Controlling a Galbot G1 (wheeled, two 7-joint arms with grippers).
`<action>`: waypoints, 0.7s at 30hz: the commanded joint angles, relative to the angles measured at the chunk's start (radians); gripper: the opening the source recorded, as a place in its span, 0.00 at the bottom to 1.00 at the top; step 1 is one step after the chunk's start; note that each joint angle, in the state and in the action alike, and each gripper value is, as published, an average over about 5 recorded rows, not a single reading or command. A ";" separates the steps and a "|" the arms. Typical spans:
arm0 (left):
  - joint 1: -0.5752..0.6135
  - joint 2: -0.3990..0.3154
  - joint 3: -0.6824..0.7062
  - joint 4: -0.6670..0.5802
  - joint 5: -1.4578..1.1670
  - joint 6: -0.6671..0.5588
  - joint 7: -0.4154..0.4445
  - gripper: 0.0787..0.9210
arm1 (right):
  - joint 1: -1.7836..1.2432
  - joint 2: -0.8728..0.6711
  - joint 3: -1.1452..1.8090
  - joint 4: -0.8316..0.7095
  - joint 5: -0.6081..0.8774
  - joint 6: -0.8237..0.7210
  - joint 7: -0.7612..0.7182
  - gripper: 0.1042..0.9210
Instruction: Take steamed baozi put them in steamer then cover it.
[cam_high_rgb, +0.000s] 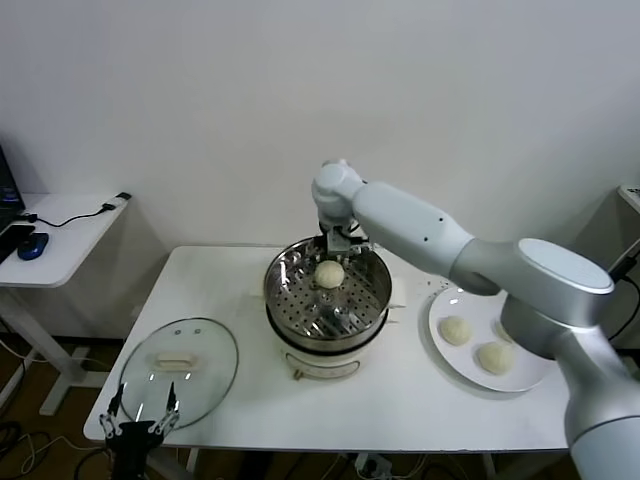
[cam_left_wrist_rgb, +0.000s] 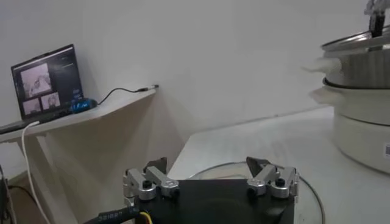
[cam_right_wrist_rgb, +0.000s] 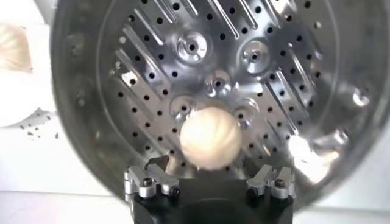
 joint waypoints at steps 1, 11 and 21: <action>0.001 0.000 0.001 -0.002 0.001 0.001 0.000 0.88 | 0.173 -0.122 -0.098 0.027 0.343 -0.129 0.027 0.88; 0.010 -0.003 0.010 -0.013 0.006 0.001 0.000 0.88 | 0.301 -0.451 -0.405 0.070 0.893 -0.696 0.131 0.88; 0.016 -0.011 0.013 -0.021 0.017 0.004 0.001 0.88 | 0.067 -0.613 -0.366 0.109 0.976 -0.915 0.087 0.88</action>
